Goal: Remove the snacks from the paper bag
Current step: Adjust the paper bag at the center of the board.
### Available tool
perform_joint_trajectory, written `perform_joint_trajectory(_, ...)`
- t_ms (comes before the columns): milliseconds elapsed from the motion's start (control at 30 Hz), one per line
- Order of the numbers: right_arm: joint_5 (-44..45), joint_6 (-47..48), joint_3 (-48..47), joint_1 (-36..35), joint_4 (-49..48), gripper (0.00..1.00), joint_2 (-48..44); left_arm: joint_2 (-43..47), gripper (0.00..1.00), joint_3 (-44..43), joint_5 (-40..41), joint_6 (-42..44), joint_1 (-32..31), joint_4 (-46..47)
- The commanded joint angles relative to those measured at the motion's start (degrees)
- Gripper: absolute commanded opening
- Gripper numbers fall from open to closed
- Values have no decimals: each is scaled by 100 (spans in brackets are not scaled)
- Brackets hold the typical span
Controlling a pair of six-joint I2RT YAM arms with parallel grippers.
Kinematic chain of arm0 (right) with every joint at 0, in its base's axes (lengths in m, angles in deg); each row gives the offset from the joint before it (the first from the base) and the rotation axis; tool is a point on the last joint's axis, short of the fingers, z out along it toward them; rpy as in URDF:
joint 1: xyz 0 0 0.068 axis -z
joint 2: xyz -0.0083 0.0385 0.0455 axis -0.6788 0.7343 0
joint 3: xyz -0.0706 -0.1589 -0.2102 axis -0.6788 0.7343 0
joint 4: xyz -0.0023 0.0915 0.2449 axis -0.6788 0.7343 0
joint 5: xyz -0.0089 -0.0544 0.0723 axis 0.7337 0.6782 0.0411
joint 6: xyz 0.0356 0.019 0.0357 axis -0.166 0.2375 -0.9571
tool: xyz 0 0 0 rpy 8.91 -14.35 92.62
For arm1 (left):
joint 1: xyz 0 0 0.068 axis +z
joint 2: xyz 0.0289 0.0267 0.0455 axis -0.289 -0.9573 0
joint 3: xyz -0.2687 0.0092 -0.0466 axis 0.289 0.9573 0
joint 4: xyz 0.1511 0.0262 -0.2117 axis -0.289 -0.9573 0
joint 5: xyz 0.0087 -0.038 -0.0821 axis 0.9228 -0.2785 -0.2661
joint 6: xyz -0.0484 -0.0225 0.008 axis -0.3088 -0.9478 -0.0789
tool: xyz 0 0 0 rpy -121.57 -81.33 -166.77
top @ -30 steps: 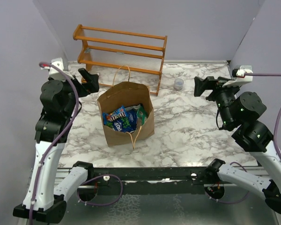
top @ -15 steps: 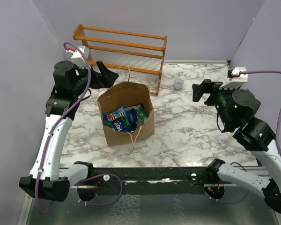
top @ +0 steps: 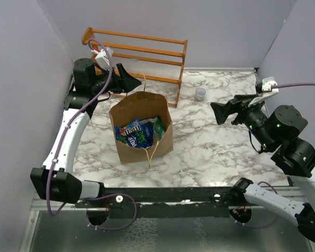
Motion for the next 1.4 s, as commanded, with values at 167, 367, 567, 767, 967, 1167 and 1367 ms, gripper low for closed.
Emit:
perform_joint_trajectory(167, 460, -1117, -168, 32, 596, 99, 602, -608, 52, -419, -661, -500, 39, 752)
perform_joint_trajectory(367, -148, -143, -323, 32, 766, 99, 811, -898, 35, -381, -1061, -1040, 17, 1416)
perform_joint_trajectory(567, 276, -58, 154, 32, 507, 99, 364, -847, 15, -208, -1453, -1426, 18, 1945)
perform_joint_trajectory(767, 21, -38, 254, 32, 378, 99, 234, -633, 0, -266, -1135, -1533, 41, 1976)
perform_joint_trajectory(967, -985, -83, 319, 32, 454, 99, 448, -356, 0, -592, -298, -1574, 116, 1700)
perform_joint_trajectory(1167, -3336, -468, 624, 32, -104, 99, 1001, -222, 0, -840, 314, -1607, 251, 1377)
perform_joint_trajectory(1367, -4353, -1175, 583, 32, -204, 99, 1965, 25, 0, -716, 640, -1611, 376, 1160)
